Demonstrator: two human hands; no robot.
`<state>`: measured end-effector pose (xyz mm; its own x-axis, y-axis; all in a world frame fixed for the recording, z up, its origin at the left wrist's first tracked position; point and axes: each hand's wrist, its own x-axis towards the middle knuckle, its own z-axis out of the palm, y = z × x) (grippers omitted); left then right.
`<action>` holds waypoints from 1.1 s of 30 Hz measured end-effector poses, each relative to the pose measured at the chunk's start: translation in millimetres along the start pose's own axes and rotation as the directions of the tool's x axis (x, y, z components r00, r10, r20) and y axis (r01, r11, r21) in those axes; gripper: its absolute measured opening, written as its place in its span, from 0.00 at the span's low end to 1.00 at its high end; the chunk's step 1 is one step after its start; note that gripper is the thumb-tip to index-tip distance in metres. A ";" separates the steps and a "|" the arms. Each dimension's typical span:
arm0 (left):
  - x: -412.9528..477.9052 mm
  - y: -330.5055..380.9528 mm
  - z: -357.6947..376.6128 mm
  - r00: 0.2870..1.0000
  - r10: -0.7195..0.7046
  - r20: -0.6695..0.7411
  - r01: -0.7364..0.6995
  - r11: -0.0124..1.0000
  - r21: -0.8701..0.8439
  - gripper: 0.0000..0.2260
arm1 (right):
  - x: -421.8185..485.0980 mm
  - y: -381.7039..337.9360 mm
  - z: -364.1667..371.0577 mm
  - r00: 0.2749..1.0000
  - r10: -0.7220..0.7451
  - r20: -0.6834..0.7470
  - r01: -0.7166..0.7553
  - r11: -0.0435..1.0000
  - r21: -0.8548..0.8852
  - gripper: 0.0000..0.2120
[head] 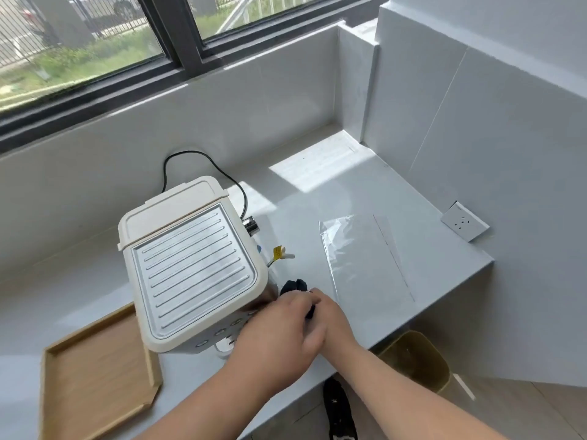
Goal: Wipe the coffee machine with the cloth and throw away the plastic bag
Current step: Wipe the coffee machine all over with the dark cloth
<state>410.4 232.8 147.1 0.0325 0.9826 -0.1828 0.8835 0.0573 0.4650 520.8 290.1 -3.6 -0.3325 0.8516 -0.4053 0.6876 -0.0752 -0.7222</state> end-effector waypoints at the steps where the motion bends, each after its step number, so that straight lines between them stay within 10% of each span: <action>1: 4.1 7.4 -4.9 0.998 0.021 -0.064 -0.018 0.999 0.049 0.17 | 1.9 -0.5 -3.5 0.999 -0.027 0.018 0.027 0.999 -0.019 0.10; 15: 15.4 14.4 -26.6 0.824 0.364 -0.434 -0.211 0.909 0.360 0.05 | 40.6 -25.2 -38.9 0.985 0.154 0.080 -0.173 0.893 0.414 0.24; 19: 27.7 3.8 -43.4 0.875 0.134 -0.464 0.013 0.954 0.301 0.07 | 55.3 -22.0 -36.2 0.985 0.117 0.125 -0.149 0.946 0.289 0.09; 33: 55.2 -81.0 -105.5 0.839 -0.389 -0.381 0.443 0.894 0.064 0.36 | 110.5 -23.7 -38.8 0.964 0.120 0.238 -0.219 0.866 0.450 0.08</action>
<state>291.3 301.0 190.8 -0.4944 0.8692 -0.0037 0.8342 0.4756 0.2792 492.9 406.2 -9.5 -0.3915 0.6883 -0.6107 0.3778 -0.4849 -0.7887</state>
